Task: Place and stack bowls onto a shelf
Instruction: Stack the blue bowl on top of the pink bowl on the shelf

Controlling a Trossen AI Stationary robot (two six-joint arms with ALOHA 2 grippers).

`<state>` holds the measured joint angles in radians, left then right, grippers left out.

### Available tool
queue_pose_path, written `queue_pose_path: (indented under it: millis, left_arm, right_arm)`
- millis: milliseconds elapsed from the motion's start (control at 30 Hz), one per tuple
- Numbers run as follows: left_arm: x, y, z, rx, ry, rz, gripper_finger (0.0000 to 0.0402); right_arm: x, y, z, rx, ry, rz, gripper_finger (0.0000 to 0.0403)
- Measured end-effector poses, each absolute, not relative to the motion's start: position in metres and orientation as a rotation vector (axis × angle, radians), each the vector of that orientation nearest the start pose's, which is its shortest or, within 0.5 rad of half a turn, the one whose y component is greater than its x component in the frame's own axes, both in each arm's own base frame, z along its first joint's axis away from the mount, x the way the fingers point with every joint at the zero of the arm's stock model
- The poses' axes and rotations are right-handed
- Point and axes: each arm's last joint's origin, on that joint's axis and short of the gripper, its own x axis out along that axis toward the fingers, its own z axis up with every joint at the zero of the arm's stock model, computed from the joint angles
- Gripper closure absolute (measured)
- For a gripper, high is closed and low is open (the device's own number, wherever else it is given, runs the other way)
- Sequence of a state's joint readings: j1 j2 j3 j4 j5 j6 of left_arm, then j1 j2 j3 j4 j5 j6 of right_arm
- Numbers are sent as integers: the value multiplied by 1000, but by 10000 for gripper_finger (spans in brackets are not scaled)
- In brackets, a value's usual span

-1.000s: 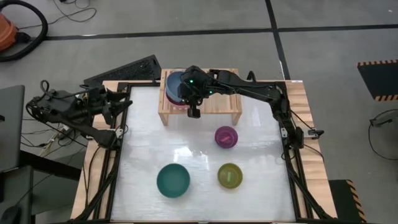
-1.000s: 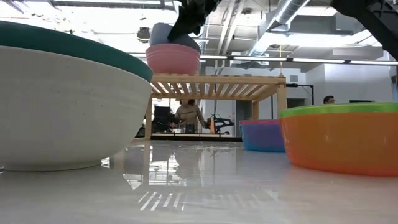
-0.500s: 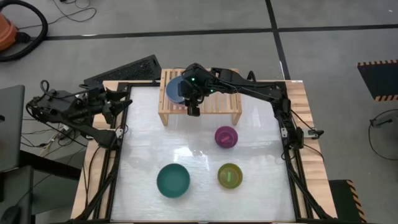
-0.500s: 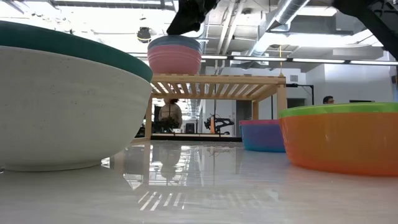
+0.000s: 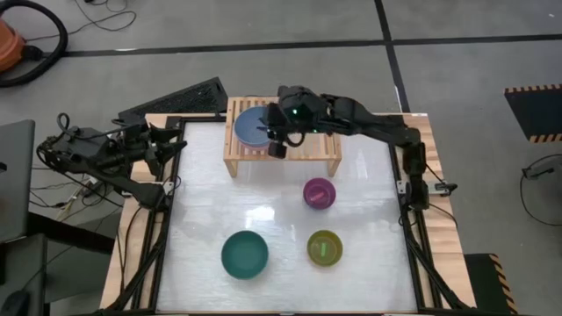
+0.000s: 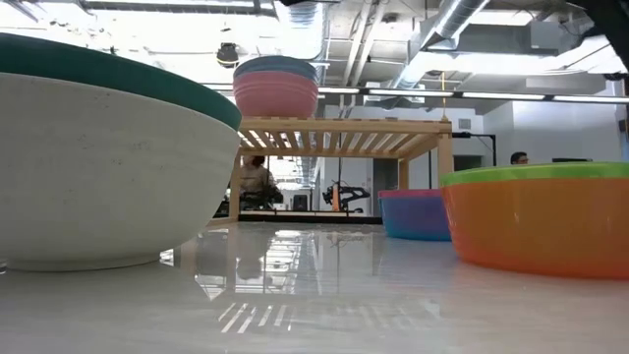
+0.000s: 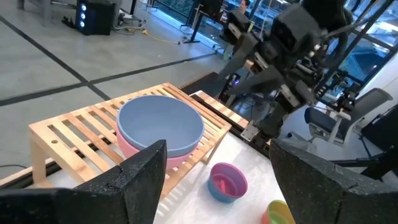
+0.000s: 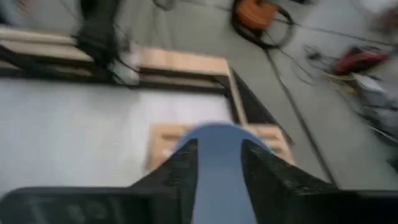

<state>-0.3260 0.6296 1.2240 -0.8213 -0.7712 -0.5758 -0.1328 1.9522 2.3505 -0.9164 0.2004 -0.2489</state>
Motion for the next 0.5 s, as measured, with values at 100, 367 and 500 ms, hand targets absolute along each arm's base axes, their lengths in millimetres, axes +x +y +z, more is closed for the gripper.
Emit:
queue_pose_path:
  millis: [100, 367, 500]
  left_arm:
    - [65, -1, 426, -445, 62, 485, 133]
    - [64, 0, 426, -436, 55, 502, 133]
    - [64, 0, 426, -435, 52, 510, 133]
  right_arm:
    - [375, -36, 480, -310, 476, -257, 330]
    - [242, -11, 541, -217, 463, -251, 369]
    - [181, -13, 536, -92, 577, -408, 338]
